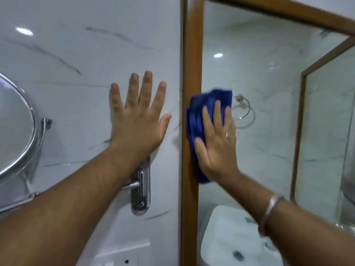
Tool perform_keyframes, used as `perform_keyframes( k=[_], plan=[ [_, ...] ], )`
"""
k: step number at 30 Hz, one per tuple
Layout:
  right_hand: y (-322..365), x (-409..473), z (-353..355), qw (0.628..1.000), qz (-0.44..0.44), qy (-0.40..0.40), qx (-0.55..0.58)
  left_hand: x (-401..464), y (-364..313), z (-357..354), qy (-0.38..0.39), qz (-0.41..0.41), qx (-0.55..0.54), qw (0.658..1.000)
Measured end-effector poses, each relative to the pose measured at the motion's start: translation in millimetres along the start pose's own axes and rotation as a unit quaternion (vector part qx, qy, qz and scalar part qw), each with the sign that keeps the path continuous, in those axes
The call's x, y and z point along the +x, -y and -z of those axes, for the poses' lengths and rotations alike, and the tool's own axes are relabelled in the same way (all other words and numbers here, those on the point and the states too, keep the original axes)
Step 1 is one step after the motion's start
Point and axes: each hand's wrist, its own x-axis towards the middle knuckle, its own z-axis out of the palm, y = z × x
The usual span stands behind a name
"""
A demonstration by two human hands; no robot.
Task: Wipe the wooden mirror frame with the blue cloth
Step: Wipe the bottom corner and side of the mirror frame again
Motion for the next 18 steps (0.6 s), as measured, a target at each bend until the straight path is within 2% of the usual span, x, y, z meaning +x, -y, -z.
perform_keyframes(
  k=[6,8,11,12,15,18],
  plan=[
    [4,-201,-36,0.995,-0.025,0.096,0.003,-31,-18,8,0.073,0.015,0.004,0.997],
    [6,-269,-38,0.984,-0.032,0.177,-0.017,-46,-23,12,0.094,0.014,0.001,0.995],
    [13,-350,-33,0.939,-0.029,0.333,-0.075,-79,-39,22,0.146,-0.002,-0.001,0.989],
    [15,-365,-33,0.928,-0.040,0.360,-0.089,-90,-44,24,0.152,-0.009,0.003,0.988],
    [17,-376,-36,0.918,-0.042,0.380,-0.105,-133,-55,36,0.138,-0.029,-0.001,0.990],
    [3,-376,-32,0.923,0.013,0.374,-0.089,-197,-71,48,0.074,-0.073,-0.040,0.994]
  ],
)
